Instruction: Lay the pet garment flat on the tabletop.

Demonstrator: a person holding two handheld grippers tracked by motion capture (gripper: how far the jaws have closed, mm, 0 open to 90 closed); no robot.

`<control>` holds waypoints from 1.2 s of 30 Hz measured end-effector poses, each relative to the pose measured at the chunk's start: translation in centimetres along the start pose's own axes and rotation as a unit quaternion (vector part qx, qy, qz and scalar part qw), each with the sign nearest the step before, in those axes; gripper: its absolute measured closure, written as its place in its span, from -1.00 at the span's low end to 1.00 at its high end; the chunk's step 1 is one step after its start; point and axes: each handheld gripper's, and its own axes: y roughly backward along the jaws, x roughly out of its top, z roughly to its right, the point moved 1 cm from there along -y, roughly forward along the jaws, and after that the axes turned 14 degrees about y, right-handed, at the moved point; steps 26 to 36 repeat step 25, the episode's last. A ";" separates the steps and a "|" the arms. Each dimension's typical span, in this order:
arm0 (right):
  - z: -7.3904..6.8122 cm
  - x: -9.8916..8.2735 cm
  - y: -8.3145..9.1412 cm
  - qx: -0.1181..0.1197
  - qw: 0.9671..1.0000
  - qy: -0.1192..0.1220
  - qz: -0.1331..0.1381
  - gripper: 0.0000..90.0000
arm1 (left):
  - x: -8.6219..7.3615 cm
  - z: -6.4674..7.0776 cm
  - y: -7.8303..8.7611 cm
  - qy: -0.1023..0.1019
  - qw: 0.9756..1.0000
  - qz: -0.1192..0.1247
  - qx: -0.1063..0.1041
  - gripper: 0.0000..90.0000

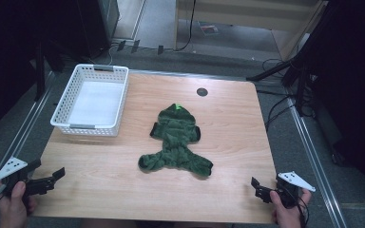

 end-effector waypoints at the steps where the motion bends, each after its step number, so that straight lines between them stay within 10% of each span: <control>1: -0.1 0.0 0.0 0.002 1.000 0.001 -0.001 -1.00 | -0.1 -0.1 -0.1 0.000 1.000 -0.003 -0.002 -1.00; 36: 0.2 -0.1 -0.3 0.007 1.000 -0.019 -0.003 -1.00 | -0.1 -0.3 -1.1 0.012 1.000 -0.015 -0.016 -1.00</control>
